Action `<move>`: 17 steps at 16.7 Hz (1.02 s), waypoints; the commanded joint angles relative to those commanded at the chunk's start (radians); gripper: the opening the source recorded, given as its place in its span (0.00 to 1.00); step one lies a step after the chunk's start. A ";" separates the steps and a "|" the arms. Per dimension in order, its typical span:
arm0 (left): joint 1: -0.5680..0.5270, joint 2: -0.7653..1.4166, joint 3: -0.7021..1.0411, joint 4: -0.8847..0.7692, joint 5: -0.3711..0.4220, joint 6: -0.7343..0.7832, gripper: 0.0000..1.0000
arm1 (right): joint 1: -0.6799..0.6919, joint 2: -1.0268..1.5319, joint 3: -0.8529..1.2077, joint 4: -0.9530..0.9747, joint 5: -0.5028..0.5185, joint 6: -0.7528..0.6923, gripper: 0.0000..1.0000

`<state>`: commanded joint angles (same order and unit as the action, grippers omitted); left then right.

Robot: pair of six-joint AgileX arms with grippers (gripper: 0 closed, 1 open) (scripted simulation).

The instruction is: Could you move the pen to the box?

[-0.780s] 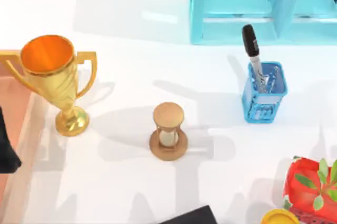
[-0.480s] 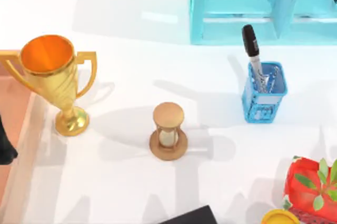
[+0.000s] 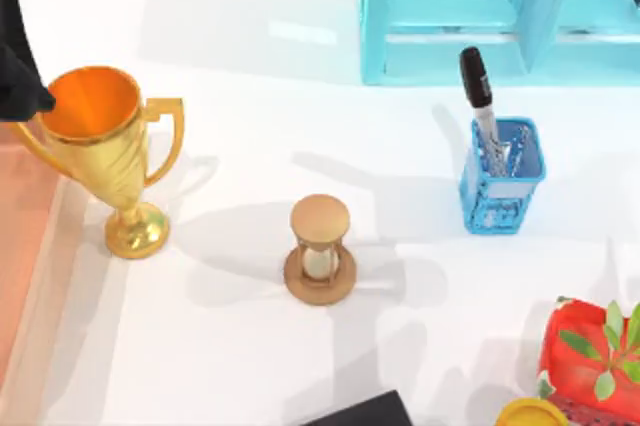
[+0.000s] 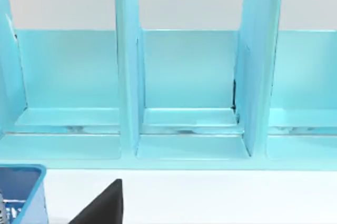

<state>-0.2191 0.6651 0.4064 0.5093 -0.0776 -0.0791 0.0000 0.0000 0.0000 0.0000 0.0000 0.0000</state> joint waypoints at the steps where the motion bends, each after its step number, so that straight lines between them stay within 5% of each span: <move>1: -0.041 0.111 0.054 0.068 -0.002 -0.023 1.00 | 0.000 0.000 0.000 0.000 0.000 0.000 1.00; 10: -0.462 1.123 0.396 0.533 0.002 -0.332 1.00 | 0.000 0.000 0.000 0.000 0.000 0.000 1.00; 17: -0.634 1.431 0.412 0.583 0.002 -0.502 1.00 | 0.000 0.000 0.000 0.000 0.000 0.000 1.00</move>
<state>-0.8534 2.0958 0.8185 1.0925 -0.0753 -0.5811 0.0000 0.0000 0.0000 0.0000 0.0000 0.0000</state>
